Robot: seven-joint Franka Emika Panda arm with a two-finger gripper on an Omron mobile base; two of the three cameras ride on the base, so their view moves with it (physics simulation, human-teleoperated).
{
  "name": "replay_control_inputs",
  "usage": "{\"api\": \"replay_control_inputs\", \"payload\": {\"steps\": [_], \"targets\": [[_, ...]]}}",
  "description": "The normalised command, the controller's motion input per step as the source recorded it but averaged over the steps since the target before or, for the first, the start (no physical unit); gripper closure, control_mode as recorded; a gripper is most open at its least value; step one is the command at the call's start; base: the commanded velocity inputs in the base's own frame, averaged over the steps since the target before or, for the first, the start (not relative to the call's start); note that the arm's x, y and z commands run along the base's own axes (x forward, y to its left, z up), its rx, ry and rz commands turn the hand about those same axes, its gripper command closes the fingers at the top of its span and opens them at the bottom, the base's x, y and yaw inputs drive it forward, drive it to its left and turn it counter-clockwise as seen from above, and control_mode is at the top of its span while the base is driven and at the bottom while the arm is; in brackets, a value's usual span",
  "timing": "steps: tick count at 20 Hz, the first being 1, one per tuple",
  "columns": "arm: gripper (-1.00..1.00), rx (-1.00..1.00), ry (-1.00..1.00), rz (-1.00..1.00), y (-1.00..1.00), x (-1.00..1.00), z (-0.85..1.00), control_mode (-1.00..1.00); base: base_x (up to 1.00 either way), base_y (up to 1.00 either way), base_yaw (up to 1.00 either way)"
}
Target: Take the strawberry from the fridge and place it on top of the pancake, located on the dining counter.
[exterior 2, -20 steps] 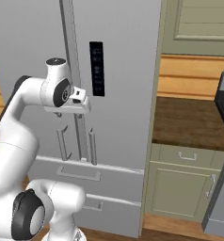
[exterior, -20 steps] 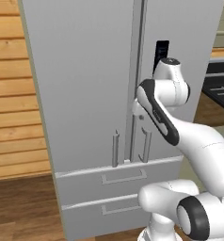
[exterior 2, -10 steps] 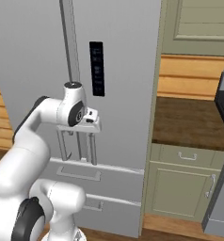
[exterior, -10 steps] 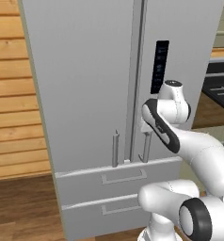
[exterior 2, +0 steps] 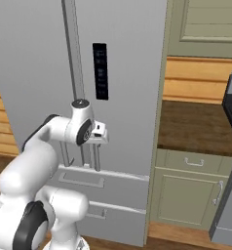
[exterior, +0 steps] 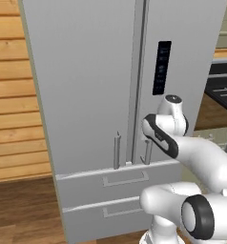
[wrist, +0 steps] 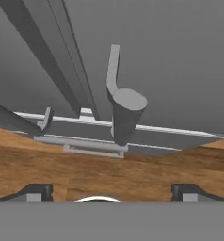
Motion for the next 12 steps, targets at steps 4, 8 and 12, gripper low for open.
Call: {"api": "replay_control_inputs", "payload": {"steps": [4,8,12], "targets": [[-1.00,0.00,0.00,0.00,0.00,0.44,-0.16,-1.00,0.00,0.00,0.00],[-1.00,0.00,0.00,0.00,0.00,0.27,-0.23,-1.00,0.00,0.00,0.00],[-1.00,0.00,0.00,0.00,0.00,0.10,-0.25,-1.00,0.00,0.00,0.00]]}}
